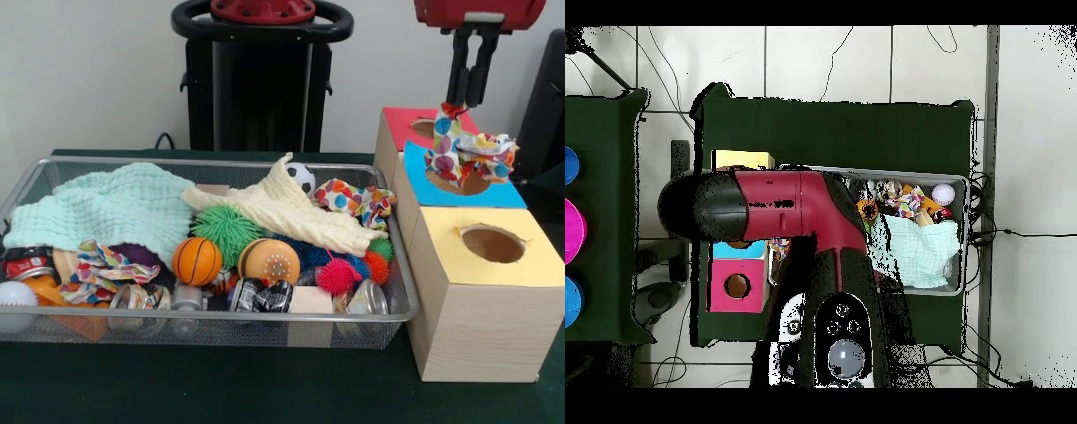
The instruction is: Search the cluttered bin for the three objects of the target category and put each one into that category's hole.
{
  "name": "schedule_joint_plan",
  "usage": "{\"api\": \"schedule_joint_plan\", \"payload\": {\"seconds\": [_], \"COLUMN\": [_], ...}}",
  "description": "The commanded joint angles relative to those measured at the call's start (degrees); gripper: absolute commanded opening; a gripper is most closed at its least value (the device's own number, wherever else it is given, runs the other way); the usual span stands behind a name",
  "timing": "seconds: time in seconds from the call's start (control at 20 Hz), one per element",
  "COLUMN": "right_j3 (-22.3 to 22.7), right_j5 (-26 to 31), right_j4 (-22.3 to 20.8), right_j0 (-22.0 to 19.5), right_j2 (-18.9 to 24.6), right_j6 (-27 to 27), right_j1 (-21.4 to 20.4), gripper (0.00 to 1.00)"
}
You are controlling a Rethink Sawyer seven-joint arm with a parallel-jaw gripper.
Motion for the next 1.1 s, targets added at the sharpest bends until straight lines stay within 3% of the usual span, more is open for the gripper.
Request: {"api": "schedule_joint_plan", "payload": {"seconds": [0.05, 0.65, 1.1], "right_j3": [-1.43, -0.3, -2.24], "right_j5": [1.32, -1.15, 0.6], "right_j4": [1.27, 1.57, 2.22], "right_j0": [0.08, 0.27, 1.33], "right_j2": [0.05, -0.41, -1.03], "right_j6": [11.86, 11.58, 12.42], "right_j1": [4.48, 5.82, 6.23], "gripper": [0.0, 0.0, 0.0]}}
